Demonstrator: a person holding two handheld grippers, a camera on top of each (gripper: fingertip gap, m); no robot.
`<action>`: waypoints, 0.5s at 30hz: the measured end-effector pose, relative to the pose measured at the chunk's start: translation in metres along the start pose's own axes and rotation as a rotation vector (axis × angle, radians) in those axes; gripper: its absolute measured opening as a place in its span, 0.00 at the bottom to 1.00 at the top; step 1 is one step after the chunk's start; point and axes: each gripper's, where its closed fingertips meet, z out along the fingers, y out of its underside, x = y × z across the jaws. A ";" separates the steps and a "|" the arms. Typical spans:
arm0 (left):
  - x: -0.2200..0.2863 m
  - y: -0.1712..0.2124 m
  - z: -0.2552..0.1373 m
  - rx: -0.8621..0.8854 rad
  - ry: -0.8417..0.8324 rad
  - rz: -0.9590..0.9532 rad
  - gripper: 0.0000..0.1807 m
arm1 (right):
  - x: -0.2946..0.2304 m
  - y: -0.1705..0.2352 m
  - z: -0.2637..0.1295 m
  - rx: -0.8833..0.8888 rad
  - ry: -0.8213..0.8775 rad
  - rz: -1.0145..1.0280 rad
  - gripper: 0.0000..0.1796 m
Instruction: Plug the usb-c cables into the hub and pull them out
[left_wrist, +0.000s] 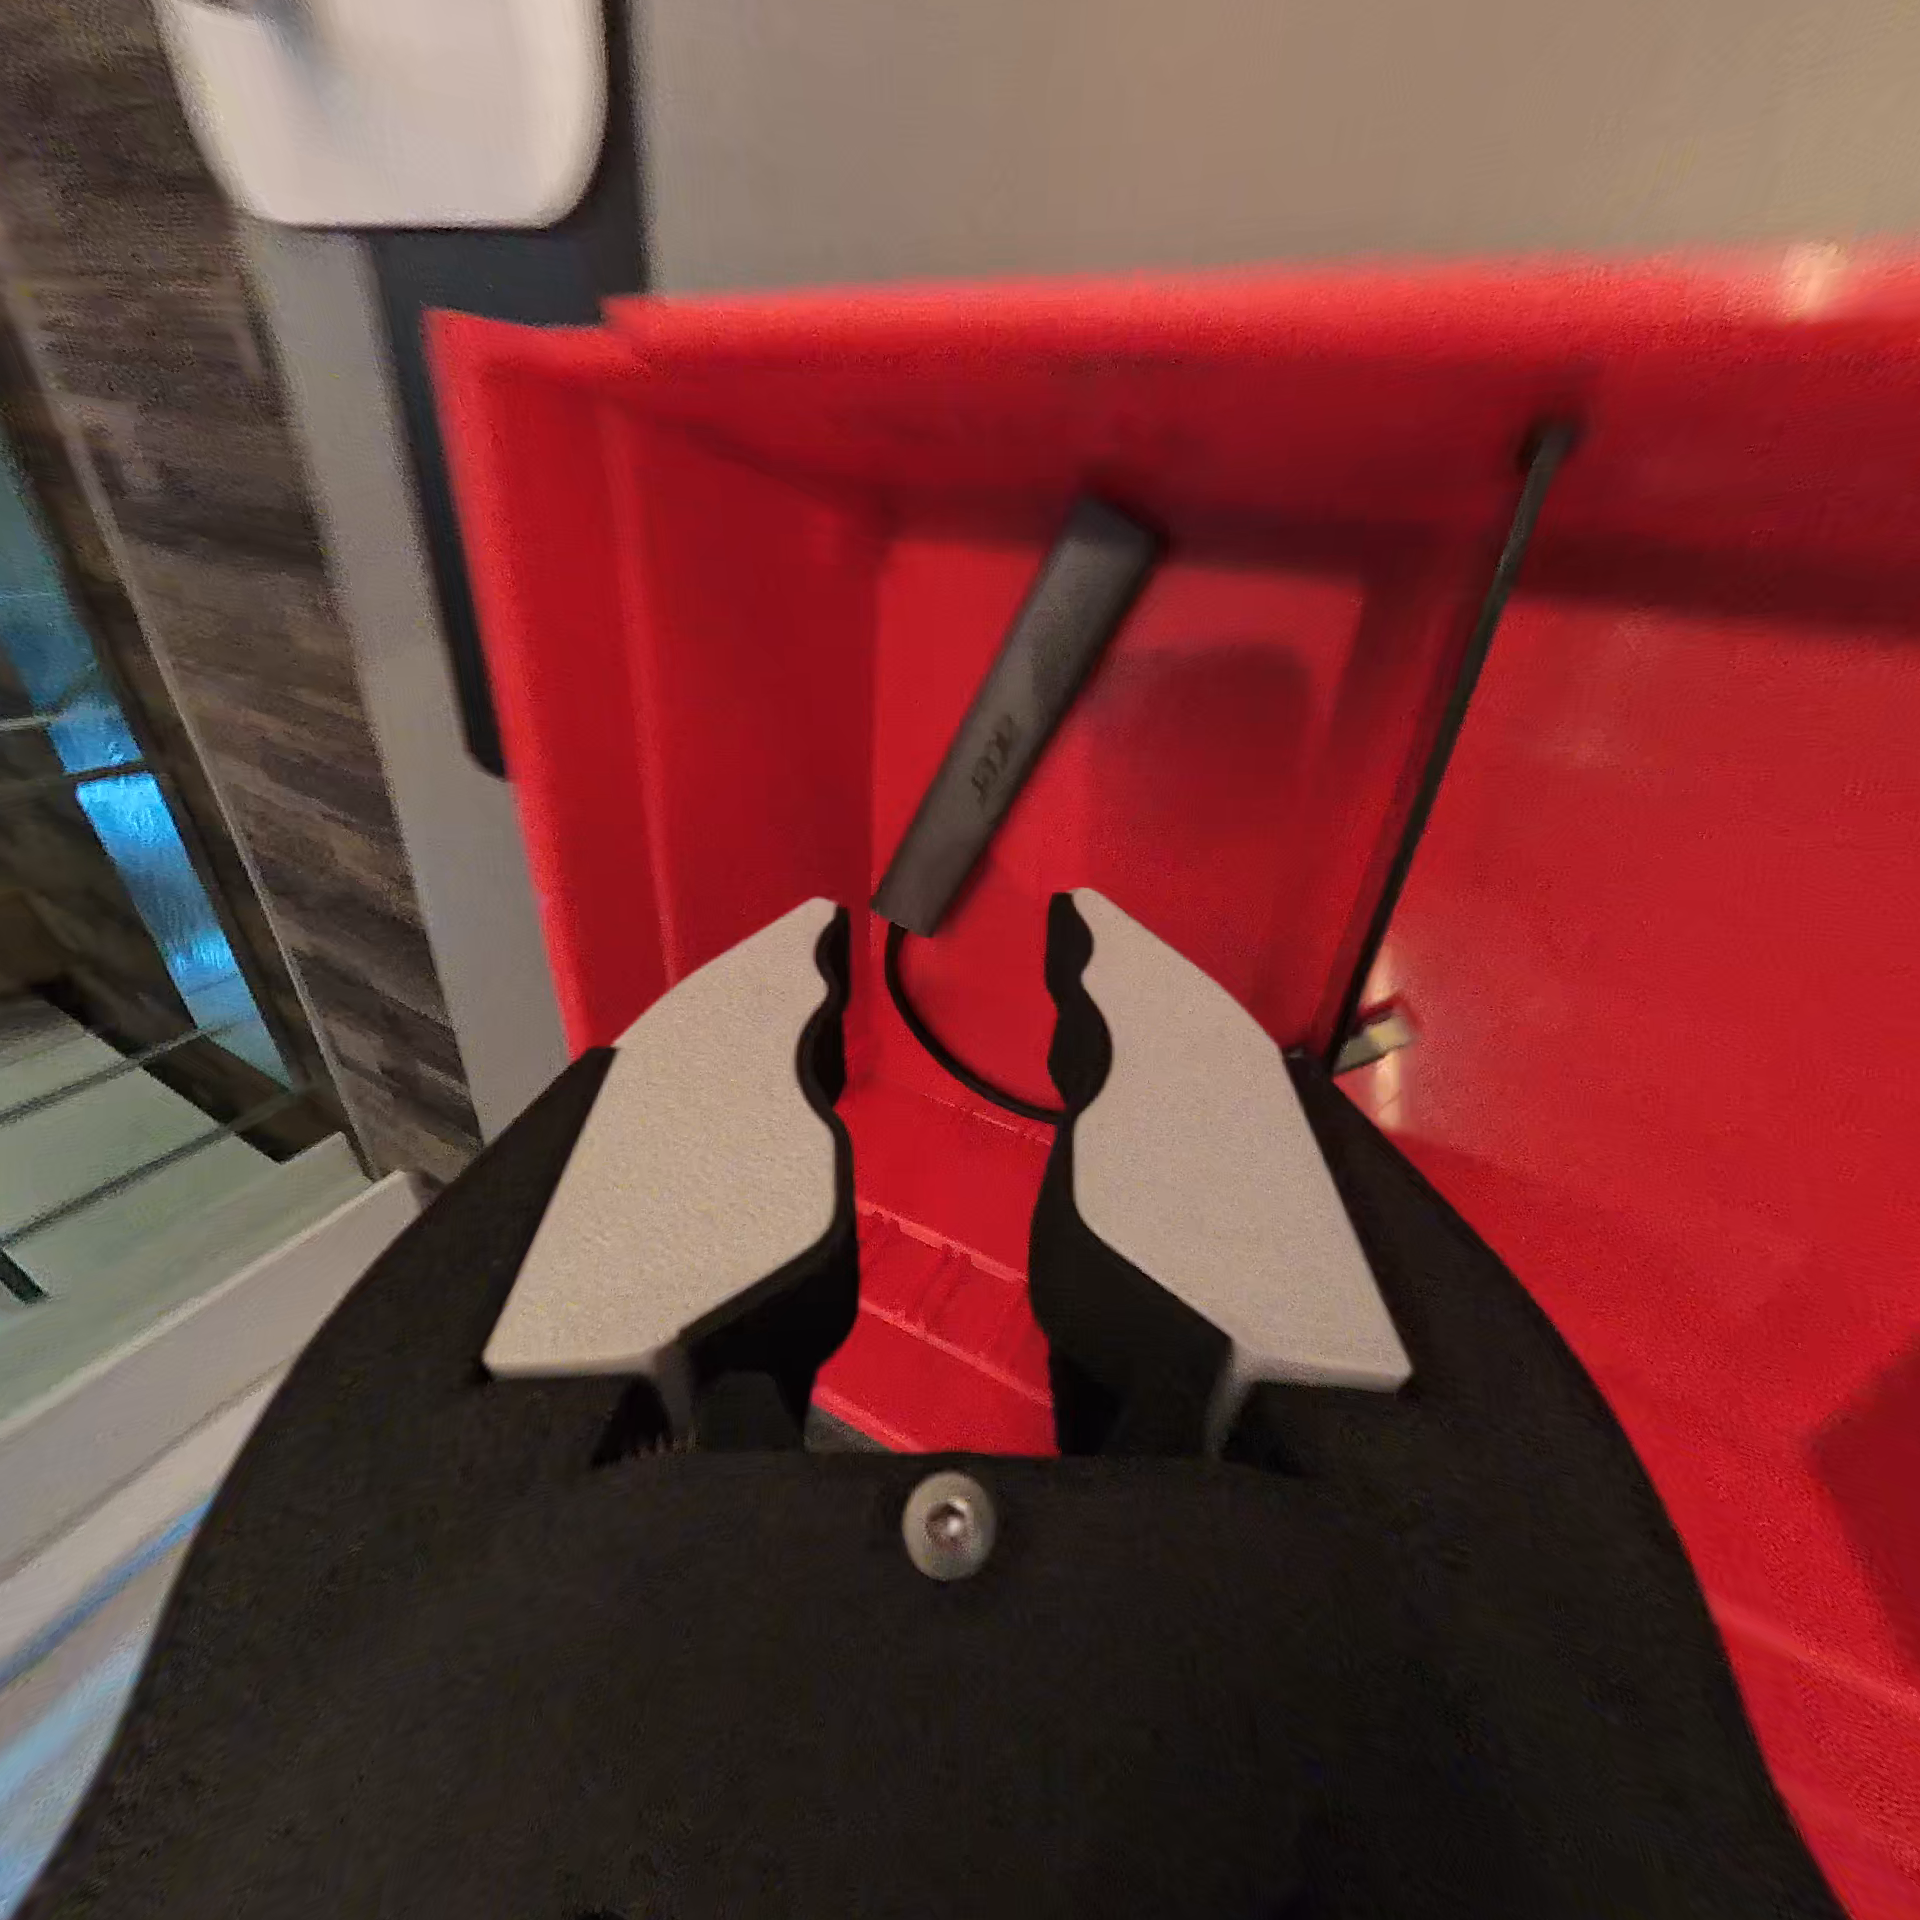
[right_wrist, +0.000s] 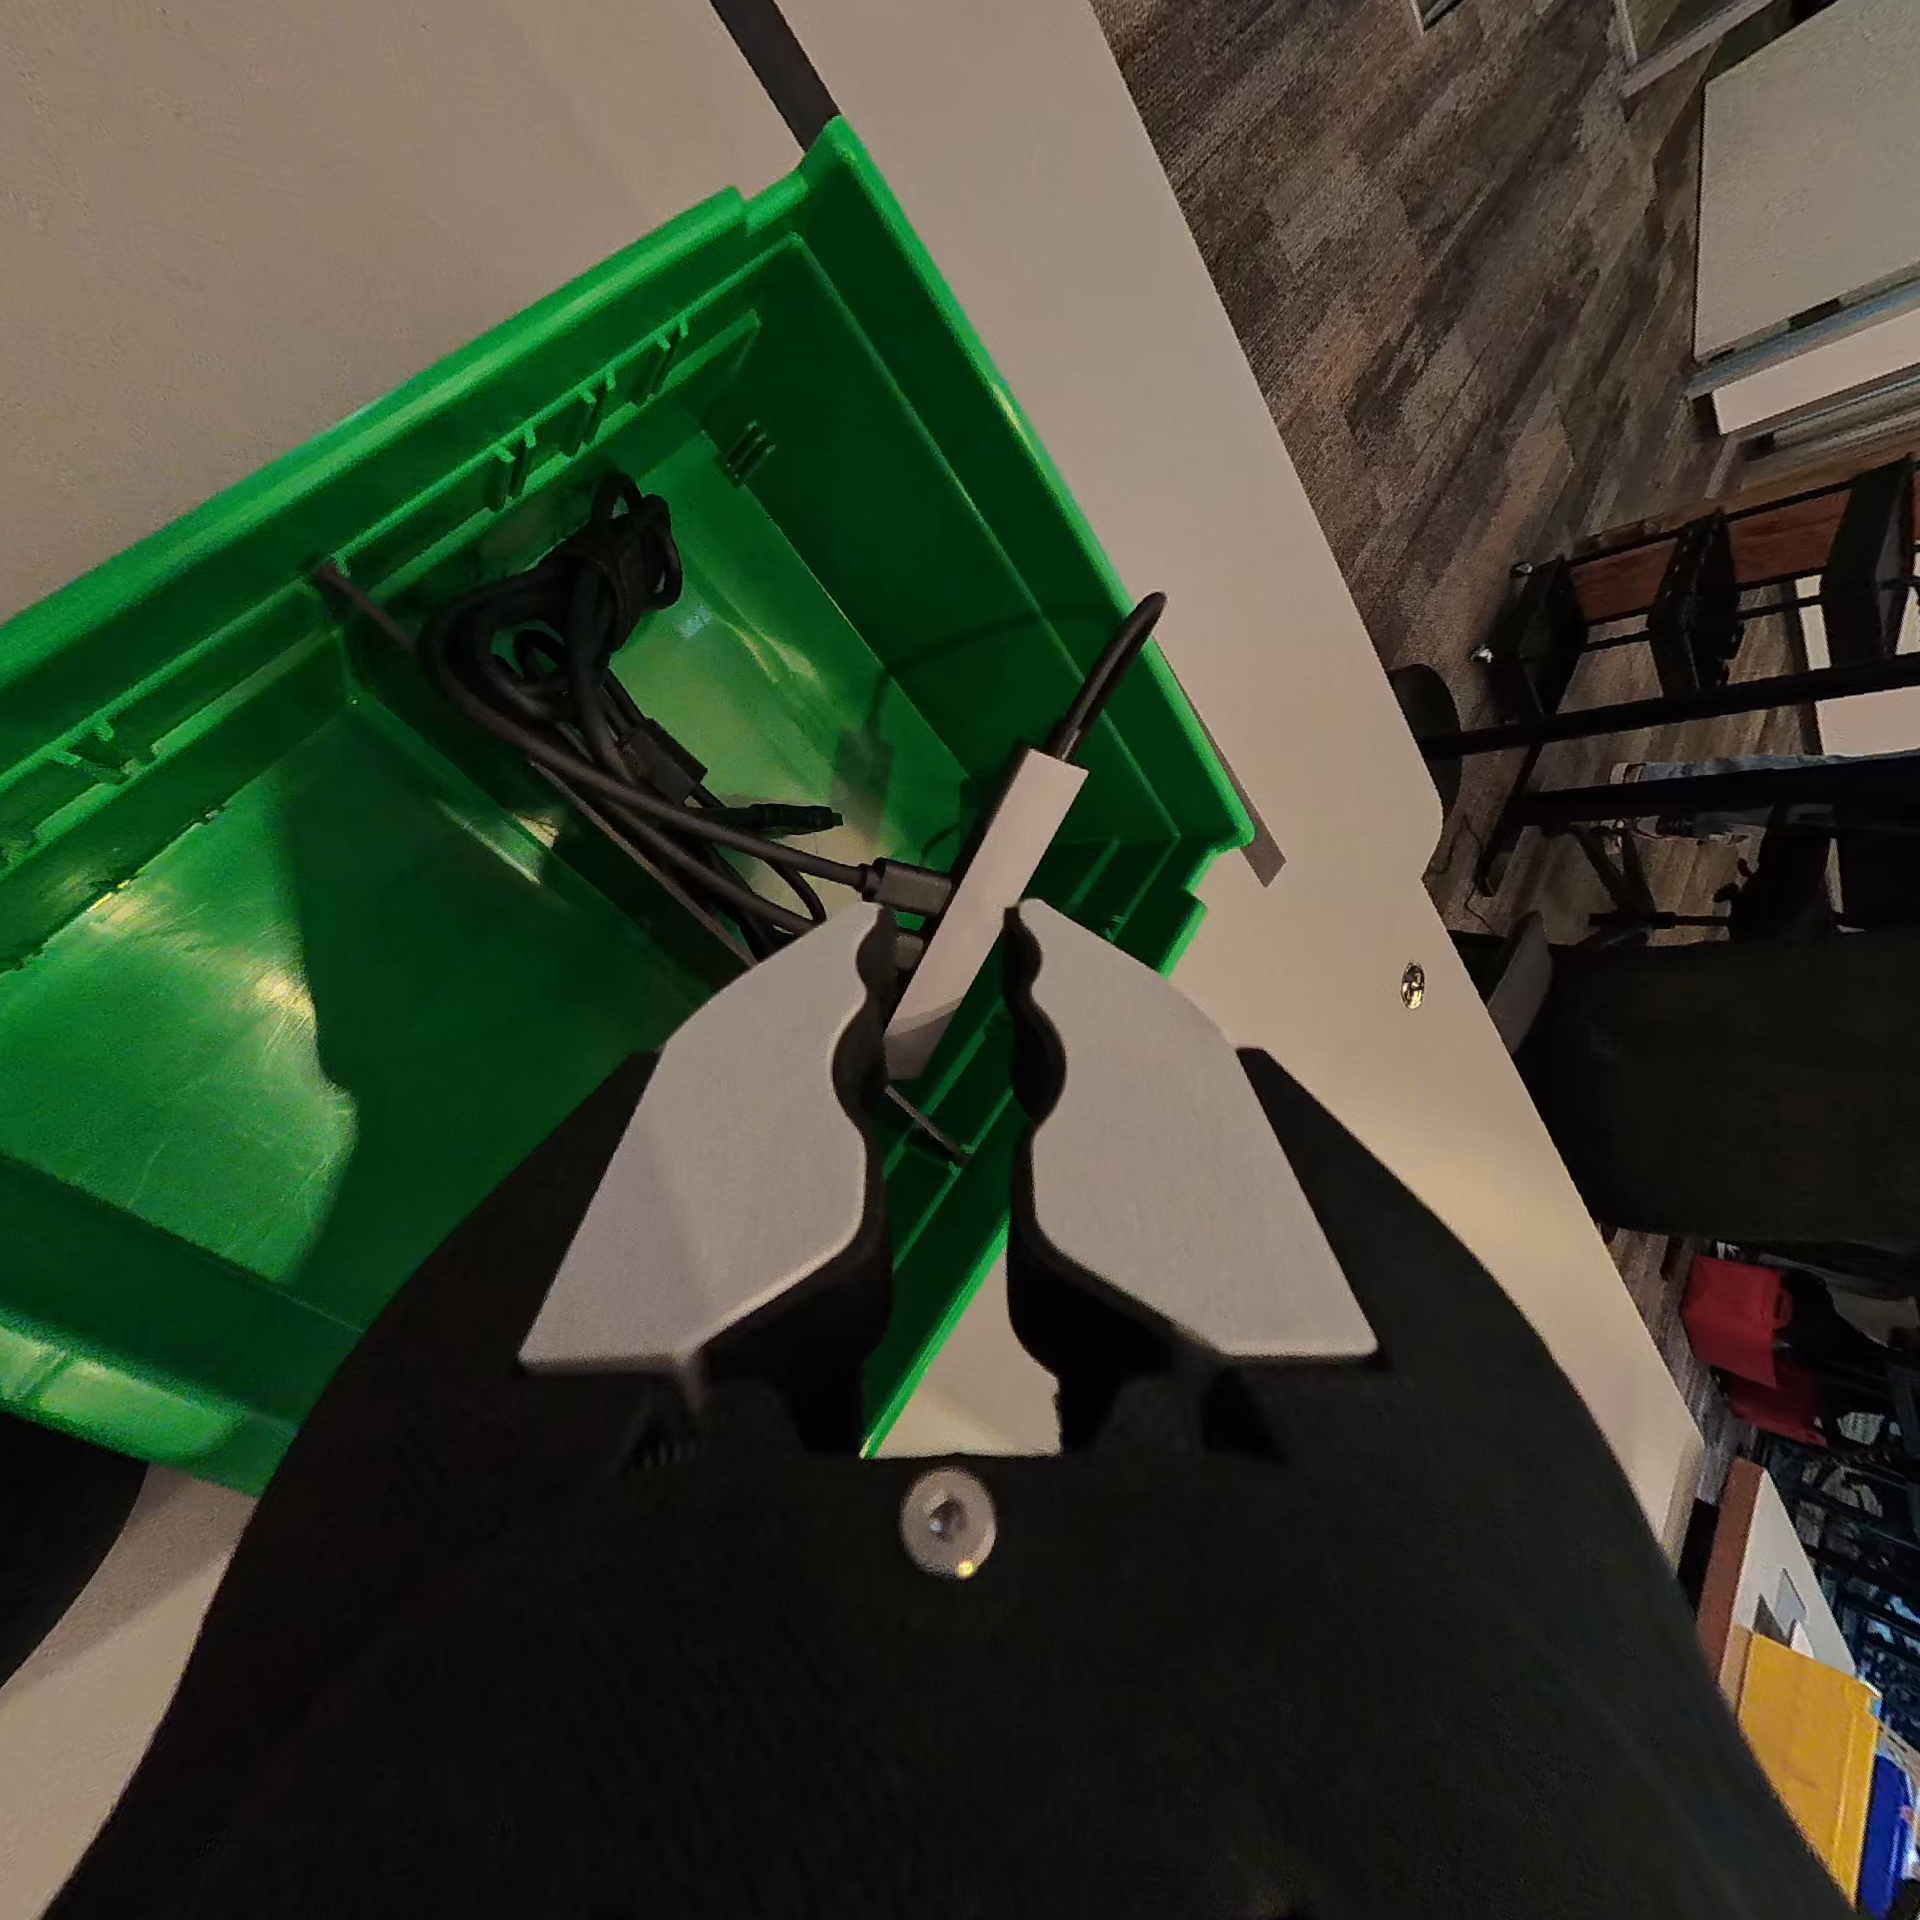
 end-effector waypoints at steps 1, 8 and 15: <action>0.001 0.008 0.011 -0.039 0.019 0.060 0.15 | 0.001 0.000 0.001 -0.008 0.002 0.005 0.11; 0.005 0.024 0.064 -0.120 0.170 0.270 0.29 | -0.003 0.001 0.010 -0.072 -0.004 -0.020 0.11; 0.009 0.036 0.081 -0.172 0.345 0.263 0.22 | -0.010 -0.004 0.019 -0.108 -0.018 -0.058 0.11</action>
